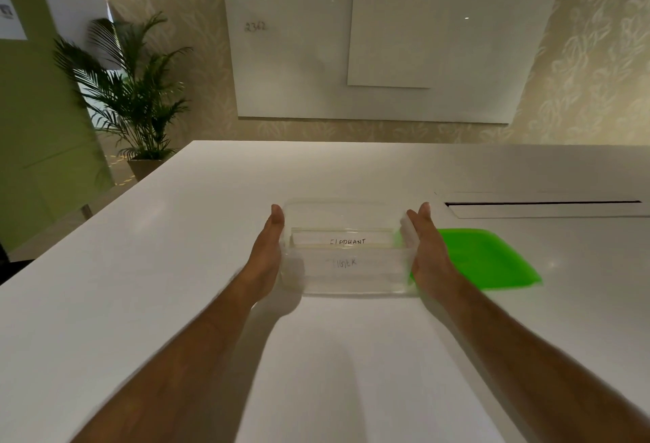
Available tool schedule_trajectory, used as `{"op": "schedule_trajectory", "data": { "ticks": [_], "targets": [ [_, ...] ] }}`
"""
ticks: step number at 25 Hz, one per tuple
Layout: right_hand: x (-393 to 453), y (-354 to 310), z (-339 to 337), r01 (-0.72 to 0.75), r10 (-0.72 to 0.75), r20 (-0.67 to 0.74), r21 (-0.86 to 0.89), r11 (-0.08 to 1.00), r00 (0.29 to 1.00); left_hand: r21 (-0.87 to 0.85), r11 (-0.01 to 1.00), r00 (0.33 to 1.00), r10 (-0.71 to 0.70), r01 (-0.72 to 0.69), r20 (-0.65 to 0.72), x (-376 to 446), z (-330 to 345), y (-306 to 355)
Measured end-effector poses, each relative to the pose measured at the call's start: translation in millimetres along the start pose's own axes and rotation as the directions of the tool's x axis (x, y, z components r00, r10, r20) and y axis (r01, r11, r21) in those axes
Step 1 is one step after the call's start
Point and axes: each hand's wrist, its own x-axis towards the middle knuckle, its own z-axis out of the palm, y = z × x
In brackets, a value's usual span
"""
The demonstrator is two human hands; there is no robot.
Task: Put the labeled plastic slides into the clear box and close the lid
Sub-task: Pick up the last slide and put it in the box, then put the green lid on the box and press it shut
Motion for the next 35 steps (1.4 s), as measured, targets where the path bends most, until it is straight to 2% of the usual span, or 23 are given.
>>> {"op": "schedule_trajectory", "data": {
  "ticks": [13,21,24,28,35],
  "targets": [
    [-44,-1,0,0.041,-0.040,-0.007,0.080,0.996,0.999,-0.040,0.999,0.994,-0.012,0.008,-0.106,-43,-2,5],
    [-91,1,0,0.038,-0.036,-0.019,0.097,0.995,0.999,-0.068,0.997,0.996,0.029,-0.035,-0.087,-94,-9,-2],
    [-105,2,-1,0.035,-0.036,0.018,0.085,0.996,0.999,-0.074,0.995,0.994,0.052,-0.059,-0.098,-108,-11,-6],
    [-119,7,-5,0.030,-0.034,0.075,0.052,0.998,0.997,-0.084,0.995,0.992,0.047,-0.057,-0.121,-117,-15,-13],
    [-124,14,-6,0.045,-0.049,0.062,0.065,0.997,0.997,-0.056,0.997,0.992,0.054,-0.060,-0.113,-127,-17,-12]
  ]
}}
